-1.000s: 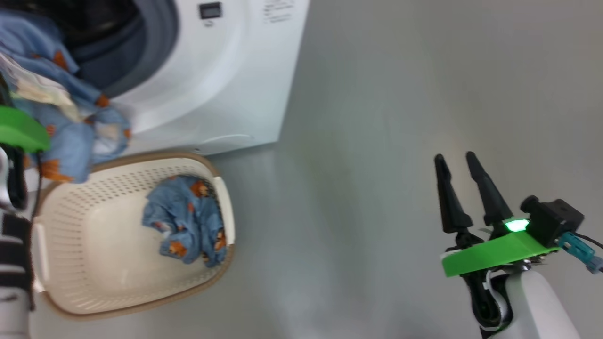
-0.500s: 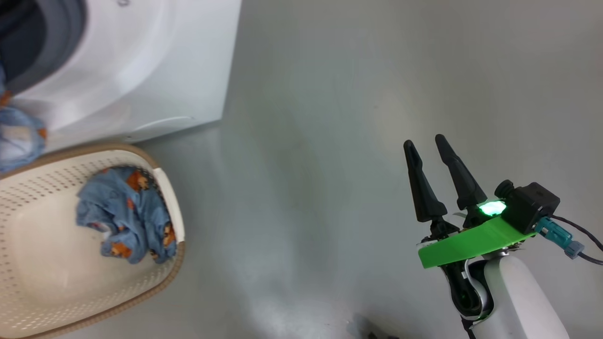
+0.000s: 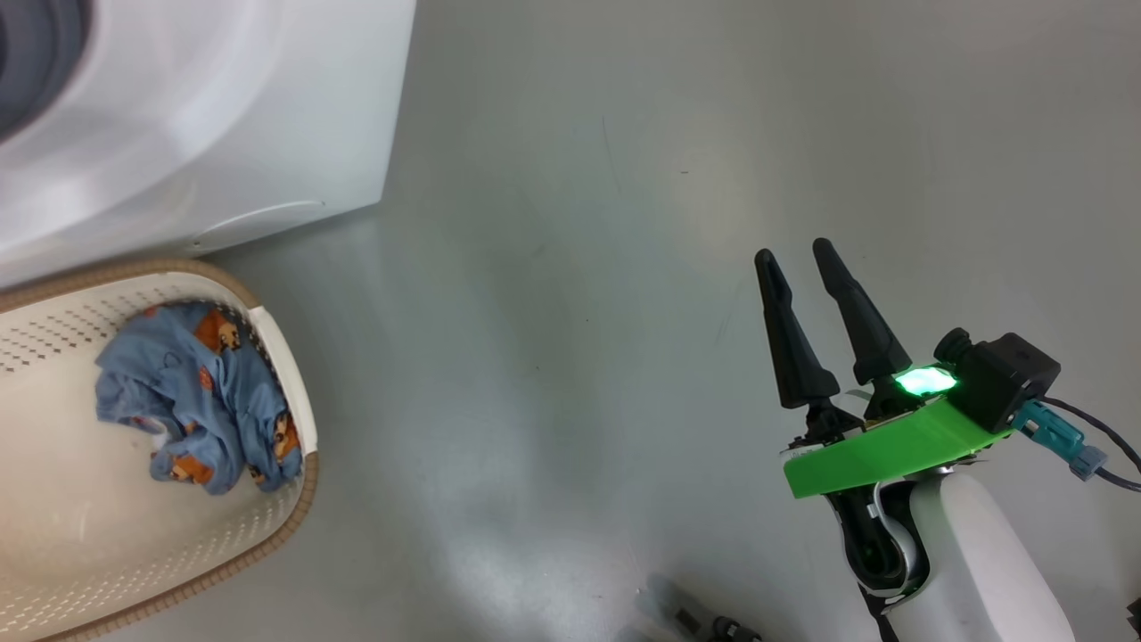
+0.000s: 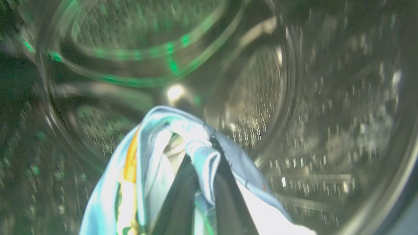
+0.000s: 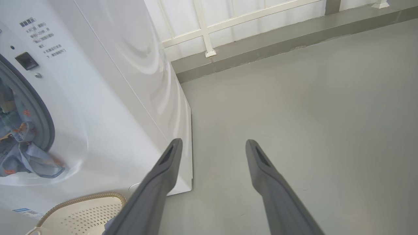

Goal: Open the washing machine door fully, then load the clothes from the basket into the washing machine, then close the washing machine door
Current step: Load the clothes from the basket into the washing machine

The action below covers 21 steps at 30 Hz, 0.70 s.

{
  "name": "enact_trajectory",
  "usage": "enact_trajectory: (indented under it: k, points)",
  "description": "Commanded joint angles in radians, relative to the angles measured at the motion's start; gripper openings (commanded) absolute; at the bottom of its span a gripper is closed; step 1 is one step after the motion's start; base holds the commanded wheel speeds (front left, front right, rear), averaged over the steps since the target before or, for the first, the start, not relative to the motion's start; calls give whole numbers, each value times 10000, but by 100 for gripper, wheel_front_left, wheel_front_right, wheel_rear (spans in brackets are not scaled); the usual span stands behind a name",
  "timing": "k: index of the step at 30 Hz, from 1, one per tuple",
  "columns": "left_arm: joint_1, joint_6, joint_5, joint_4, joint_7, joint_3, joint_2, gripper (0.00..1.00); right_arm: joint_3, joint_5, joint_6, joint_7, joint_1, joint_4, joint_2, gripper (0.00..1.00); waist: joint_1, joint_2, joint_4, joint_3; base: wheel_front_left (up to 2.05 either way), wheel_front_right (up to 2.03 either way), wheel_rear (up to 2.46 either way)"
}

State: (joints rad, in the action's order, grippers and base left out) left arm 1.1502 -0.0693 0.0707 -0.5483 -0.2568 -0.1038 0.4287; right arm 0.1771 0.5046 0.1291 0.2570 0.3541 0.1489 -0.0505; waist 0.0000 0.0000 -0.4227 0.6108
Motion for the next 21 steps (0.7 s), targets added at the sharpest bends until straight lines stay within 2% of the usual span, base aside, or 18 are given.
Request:
enact_trajectory:
  k: [1, 2, 3, 4, 5, 13, 21]
  points:
    - [-456, -64, 22, -451, -49, -148, 442, 8, 223, 102, 16, 48, -92, -241, 2, 100, 0, 0, 47, -52, 0, 0, 0]
    - [-491, -77, 45, -938, -49, -155, 409, 36, 244, 104, 16, 48, -112, -232, 2, 100, 0, 0, 73, -88, 0, 0, 0]
    - [-481, -107, 5, -1273, -49, -96, 409, 71, 259, 104, 16, 48, -131, -226, 2, 100, 0, 0, 97, -107, 0, 0, 0]
    - [-448, -115, 0, -1712, -49, -70, 387, 93, 277, 105, 16, 48, -143, -221, 2, 100, 0, 0, 115, -130, 0, 0, 0]
    - [-394, -130, -13, -2181, -49, -21, 362, 100, 290, 100, 16, 48, -152, -214, 2, 100, 0, 0, 138, -155, 0, 0, 0]
    - [-74, -261, 55, -3971, -49, 189, 150, 100, 247, -78, 16, 48, -165, -155, 2, 100, 0, 0, 357, -418, 0, 0, 0]
    - [-384, -331, 281, -3935, -49, 144, -239, 100, 231, -269, 16, 48, -156, -94, 2, 100, 0, 0, 598, -750, 0, 0, 0]
